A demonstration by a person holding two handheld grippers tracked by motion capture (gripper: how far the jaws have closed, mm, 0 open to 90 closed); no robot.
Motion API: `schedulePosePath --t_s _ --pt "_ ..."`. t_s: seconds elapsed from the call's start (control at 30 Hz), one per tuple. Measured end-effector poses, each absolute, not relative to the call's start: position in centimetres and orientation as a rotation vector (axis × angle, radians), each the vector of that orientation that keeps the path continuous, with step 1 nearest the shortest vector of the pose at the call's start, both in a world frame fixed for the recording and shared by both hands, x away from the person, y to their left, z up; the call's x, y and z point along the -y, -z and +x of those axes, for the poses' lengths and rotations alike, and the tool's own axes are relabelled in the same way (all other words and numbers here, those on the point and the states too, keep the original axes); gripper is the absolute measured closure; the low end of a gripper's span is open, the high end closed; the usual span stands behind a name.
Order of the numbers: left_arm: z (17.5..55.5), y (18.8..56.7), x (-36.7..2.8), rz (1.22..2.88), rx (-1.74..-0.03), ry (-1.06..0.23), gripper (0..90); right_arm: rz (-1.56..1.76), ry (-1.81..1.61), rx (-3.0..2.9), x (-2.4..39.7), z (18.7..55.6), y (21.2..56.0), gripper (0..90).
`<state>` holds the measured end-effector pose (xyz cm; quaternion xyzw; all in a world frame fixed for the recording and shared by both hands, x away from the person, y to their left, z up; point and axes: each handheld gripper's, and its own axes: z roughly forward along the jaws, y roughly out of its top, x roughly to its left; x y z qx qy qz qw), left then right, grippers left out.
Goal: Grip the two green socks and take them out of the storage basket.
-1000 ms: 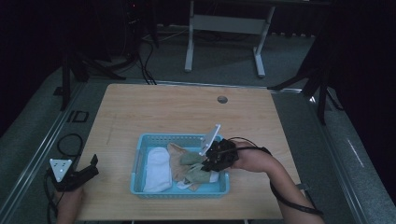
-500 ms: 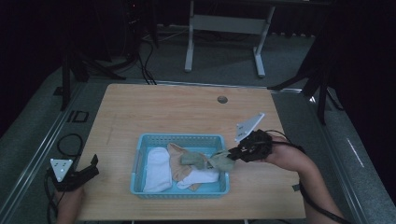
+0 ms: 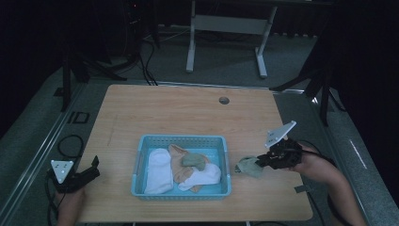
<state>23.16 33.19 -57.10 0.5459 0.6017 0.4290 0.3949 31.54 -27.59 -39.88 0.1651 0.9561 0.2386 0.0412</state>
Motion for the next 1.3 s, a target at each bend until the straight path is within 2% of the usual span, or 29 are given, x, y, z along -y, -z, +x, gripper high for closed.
schedulePosePath --t_s 0.6,1.07,1.13,1.17,1.3 --pt "23.2 57.1 -33.2 1.385 -1.524 -1.087 0.3 0.71 -0.704 -2.955 31.5 31.6 46.6 81.9" --pt "23.2 57.1 -33.2 1.385 -1.525 -1.086 0.3 0.795 -0.588 -2.98 31.7 32.6 50.5 81.4" --pt "23.2 57.1 -33.2 1.385 -1.526 -1.086 0.4 0.794 -0.581 -2.984 31.6 32.8 50.6 79.3" --pt "23.2 57.1 -33.2 1.385 -1.527 -1.086 0.4 0.794 -0.576 -2.985 31.6 32.9 50.5 74.8" --pt "23.2 57.1 -33.2 1.384 -1.528 -1.086 0.3 0.761 -0.575 -2.966 31.1 33.1 49.3 67.1"
